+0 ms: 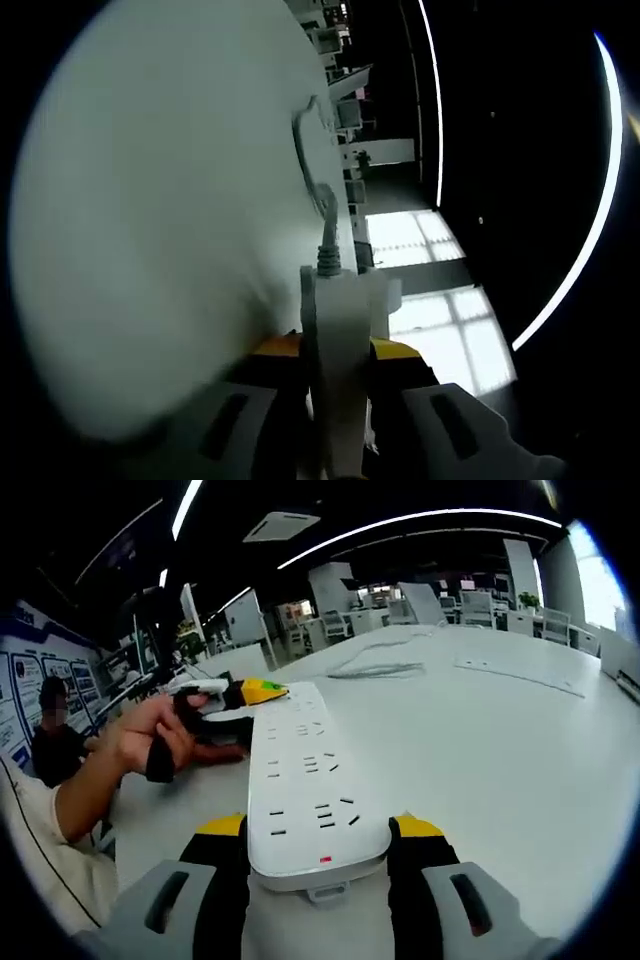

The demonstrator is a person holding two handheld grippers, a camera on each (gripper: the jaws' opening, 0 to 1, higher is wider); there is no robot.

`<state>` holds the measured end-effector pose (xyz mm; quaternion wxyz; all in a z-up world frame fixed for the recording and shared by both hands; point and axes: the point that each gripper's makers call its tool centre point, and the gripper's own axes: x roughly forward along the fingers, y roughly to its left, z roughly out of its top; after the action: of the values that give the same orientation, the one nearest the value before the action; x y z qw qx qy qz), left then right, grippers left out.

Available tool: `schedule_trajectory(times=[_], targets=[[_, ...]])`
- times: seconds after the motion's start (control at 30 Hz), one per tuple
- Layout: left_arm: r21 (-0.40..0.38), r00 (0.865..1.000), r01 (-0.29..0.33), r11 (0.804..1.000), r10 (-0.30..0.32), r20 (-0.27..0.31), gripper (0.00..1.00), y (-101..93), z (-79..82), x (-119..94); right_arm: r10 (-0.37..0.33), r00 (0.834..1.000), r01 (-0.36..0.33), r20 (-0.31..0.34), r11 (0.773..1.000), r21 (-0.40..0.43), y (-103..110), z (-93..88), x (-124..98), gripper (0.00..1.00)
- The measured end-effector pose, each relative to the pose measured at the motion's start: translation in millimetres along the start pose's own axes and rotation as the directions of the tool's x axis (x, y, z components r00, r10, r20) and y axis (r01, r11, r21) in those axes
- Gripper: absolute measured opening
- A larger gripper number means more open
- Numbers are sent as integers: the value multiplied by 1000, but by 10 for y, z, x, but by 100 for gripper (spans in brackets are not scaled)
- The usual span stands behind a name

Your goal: Pick up the power strip scattered on the table, fix it on the side mounting bracket of the table, and press the switch

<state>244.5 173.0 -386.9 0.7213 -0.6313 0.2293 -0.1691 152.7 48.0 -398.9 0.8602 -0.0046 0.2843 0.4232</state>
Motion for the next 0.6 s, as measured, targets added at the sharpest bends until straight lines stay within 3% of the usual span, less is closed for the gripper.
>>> schedule_trajectory(times=[0.17, 0.27, 0.37, 0.6], targets=[[12, 1000, 23, 1000, -23, -7, 26, -12, 3, 1, -7, 999, 12, 49, 996, -91, -16, 35, -11, 50], [14, 1000, 29, 999, -29, -5, 25, -17, 5, -8, -19, 993, 38, 115, 985, -168, 7, 157, -69, 52], [14, 999, 36, 999, -36, 4, 25, -24, 16, -29, 9, 988, 22, 157, 981, -194, 94, 256, -134, 54], [13, 999, 39, 999, -40, 16, 25, -28, 38, -35, 12, 987, 22, 161, 978, -207, 100, 285, -168, 56]])
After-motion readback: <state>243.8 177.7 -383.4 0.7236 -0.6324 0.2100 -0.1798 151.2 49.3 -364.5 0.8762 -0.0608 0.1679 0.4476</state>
